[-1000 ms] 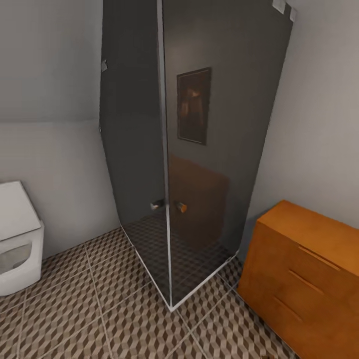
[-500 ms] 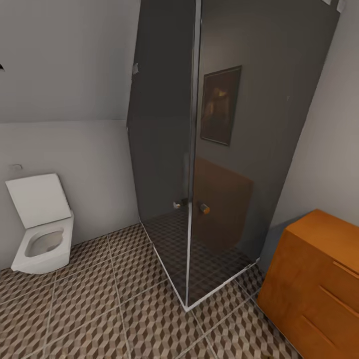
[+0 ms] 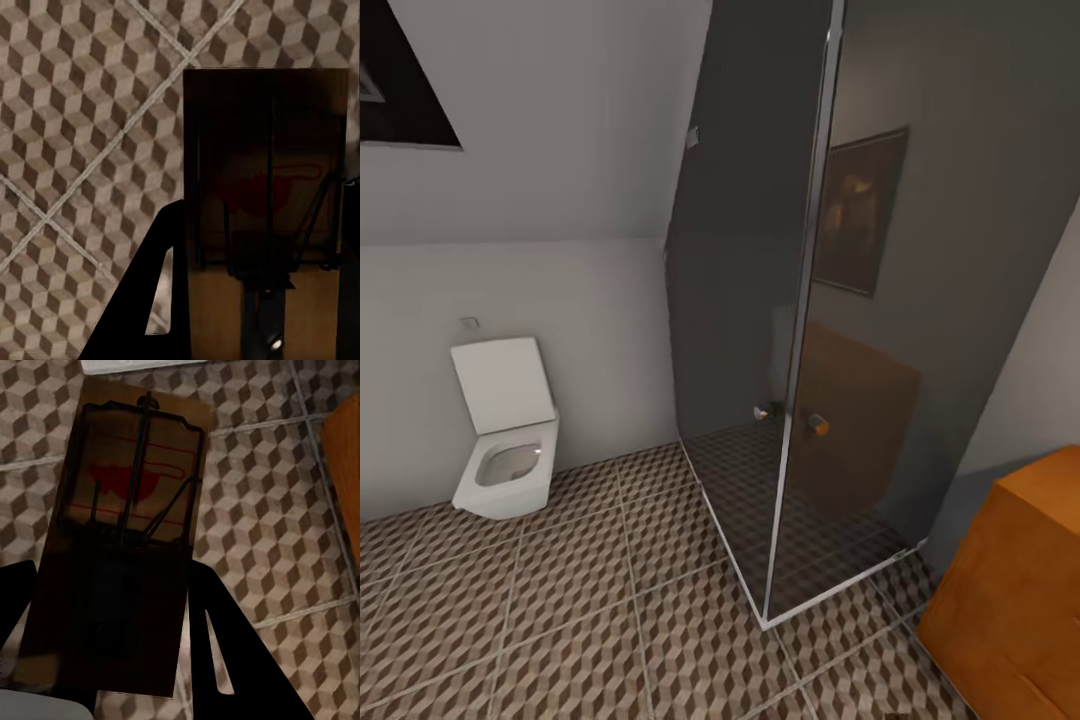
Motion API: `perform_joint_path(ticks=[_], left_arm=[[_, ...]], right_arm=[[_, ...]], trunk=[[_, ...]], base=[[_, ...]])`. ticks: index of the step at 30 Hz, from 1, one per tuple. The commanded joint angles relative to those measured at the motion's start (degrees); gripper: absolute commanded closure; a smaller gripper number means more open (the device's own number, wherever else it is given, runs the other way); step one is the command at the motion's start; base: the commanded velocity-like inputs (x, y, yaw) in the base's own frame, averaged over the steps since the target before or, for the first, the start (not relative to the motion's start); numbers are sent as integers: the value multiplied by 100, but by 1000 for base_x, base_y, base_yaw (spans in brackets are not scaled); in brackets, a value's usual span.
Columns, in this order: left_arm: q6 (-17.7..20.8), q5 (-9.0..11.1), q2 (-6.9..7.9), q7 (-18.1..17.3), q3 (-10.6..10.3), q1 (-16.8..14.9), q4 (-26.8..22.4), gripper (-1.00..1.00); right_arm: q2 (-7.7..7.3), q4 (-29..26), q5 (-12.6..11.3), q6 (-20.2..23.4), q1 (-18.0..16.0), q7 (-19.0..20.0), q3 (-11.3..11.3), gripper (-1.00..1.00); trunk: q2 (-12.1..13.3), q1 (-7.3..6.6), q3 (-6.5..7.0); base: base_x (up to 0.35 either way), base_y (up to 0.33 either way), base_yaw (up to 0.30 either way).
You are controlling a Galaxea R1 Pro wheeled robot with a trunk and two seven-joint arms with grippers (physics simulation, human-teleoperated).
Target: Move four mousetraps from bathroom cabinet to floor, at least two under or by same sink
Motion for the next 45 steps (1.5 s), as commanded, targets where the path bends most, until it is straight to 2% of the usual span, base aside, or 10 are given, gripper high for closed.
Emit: perform_joint_path(ticks=[1, 9, 16, 25, 45], left_arm=[[4, 34, 8, 58, -49, -7, -24, 100], [4, 34, 10, 56, -49, -7, -23, 100], [4, 34, 8, 57, -49, -7, -23, 100], [4, 34, 6, 57, -49, -7, -23, 100], [4, 34, 1, 57, -49, -7, -32, 100]], right_arm=[[-2, 1, -61, -17, -3, 33, 27, 100], [-1, 4, -58, -18, -3, 38, 27, 100], [72, 5, -50, -15, -3, 16, 27, 100], [77, 6, -45, -15, -3, 16, 27, 100], [77, 23, -34, -6, 1, 16, 27, 100]], trunk=[[-5, 1, -7], [-5, 1, -20], [-5, 1, -79], [-5, 1, -156], [-5, 1, -171]], base=[[0, 0, 285], [0, 0, 84], [0, 0, 115], [0, 0, 159], [0, 0, 279]])
